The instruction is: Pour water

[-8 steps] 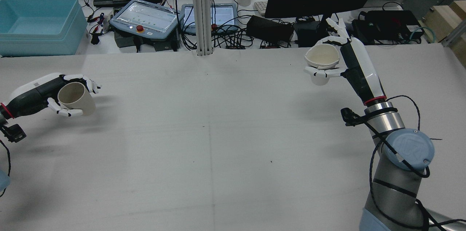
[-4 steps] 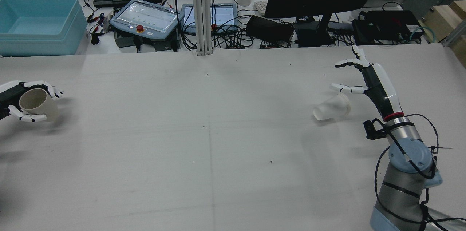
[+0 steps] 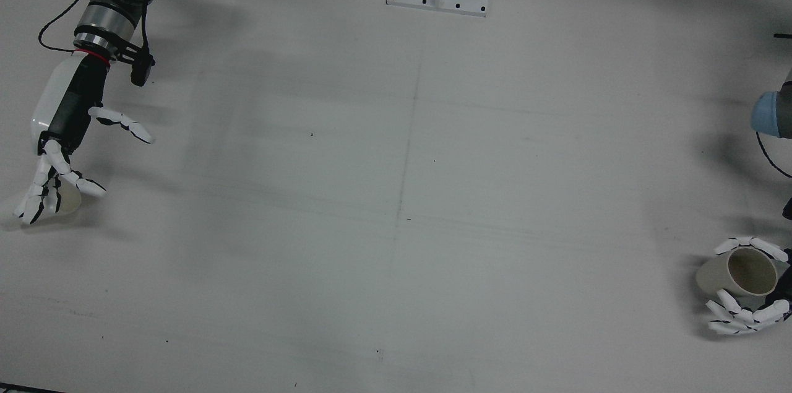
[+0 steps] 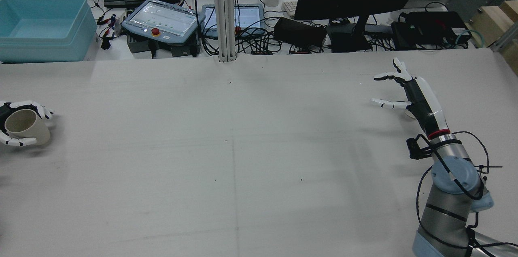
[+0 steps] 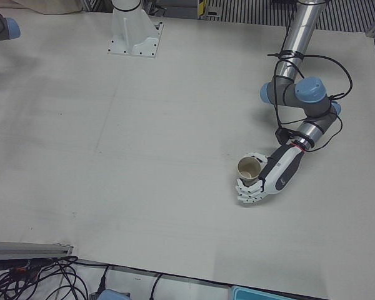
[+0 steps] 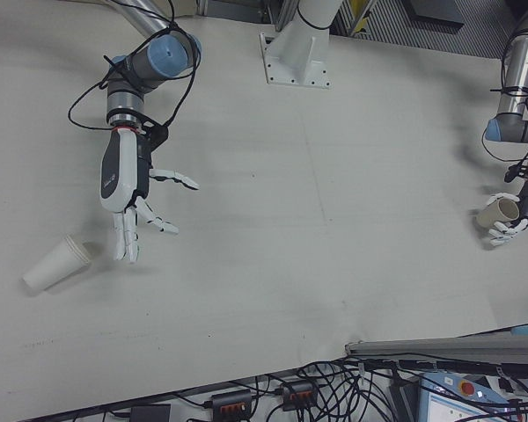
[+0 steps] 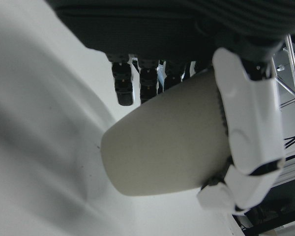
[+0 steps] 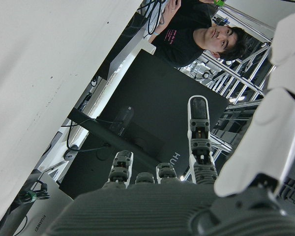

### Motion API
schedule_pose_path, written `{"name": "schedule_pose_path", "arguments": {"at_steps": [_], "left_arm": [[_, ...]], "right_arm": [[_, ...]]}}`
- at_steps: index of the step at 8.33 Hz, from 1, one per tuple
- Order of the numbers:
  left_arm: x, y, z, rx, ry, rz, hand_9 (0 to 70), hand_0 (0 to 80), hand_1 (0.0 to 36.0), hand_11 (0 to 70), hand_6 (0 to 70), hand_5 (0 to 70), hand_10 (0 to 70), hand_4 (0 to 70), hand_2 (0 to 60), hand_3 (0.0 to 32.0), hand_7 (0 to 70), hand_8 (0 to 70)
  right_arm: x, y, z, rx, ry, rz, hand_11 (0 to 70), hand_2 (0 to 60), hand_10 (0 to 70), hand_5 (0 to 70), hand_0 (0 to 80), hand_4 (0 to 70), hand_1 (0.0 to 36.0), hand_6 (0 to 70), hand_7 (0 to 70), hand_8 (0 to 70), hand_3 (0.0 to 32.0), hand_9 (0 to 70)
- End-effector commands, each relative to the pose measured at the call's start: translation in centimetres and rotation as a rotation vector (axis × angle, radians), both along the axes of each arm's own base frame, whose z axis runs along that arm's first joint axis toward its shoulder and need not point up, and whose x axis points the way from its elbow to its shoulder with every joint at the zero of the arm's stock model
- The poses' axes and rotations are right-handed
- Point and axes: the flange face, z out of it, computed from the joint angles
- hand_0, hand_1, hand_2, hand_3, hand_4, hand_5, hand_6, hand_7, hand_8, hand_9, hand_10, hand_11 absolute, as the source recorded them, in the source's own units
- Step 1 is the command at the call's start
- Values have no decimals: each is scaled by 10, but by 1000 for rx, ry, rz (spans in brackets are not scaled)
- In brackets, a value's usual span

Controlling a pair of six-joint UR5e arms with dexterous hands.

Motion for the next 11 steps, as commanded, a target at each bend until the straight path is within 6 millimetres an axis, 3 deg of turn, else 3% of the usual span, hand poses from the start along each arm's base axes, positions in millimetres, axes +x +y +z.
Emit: {"name": "schedule_pose_path", "arguments": {"at_steps": [1, 4, 5, 6, 7, 9, 11], "left_arm": [[-11, 7, 16, -18, -16, -13, 260, 533, 360, 200, 273, 700, 126, 446, 600, 0, 401, 173], [-10, 11, 22, -4, -22, -10, 247, 514, 352, 193, 266, 700, 123, 446, 600, 0, 392, 162], [-10, 10, 22, -1, -22, -10, 157, 483, 259, 158, 216, 700, 101, 377, 600, 0, 321, 95], [-10, 10, 21, 2, -21, -10, 21, 490, 250, 128, 142, 344, 78, 278, 474, 0, 152, 19], [-10, 11, 22, 2, -21, -10, 0, 499, 239, 107, 90, 151, 61, 144, 323, 0, 62, 8], [-10, 10, 21, 3, -19, -10, 0, 510, 224, 98, 66, 79, 53, 64, 181, 0, 21, 3], [-10, 10, 21, 4, -18, -10, 0, 506, 199, 97, 64, 86, 53, 65, 107, 0, 18, 2]], "right_arm": [[-1, 1, 0, 0, -4, -3, 122, 155, 81, 220, 462, 370, 113, 56, 35, 1, 0, 0], [-2, 1, 0, 0, -4, -6, 117, 148, 77, 216, 461, 338, 112, 55, 40, 1, 0, 0], [-3, 2, 1, -1, -3, -7, 116, 145, 76, 216, 460, 324, 112, 55, 42, 1, 0, 0], [-3, 2, 1, -1, -2, -7, 114, 144, 75, 215, 461, 318, 111, 56, 45, 1, 0, 0], [-4, 2, 1, -1, -2, -7, 117, 142, 77, 215, 459, 315, 111, 57, 46, 1, 0, 0], [-4, 3, 1, -2, 0, -10, 114, 145, 75, 218, 459, 312, 111, 56, 46, 1, 0, 0], [-6, 3, 4, -7, 6, -12, 112, 145, 73, 219, 459, 310, 112, 57, 48, 1, 0, 0]]}}
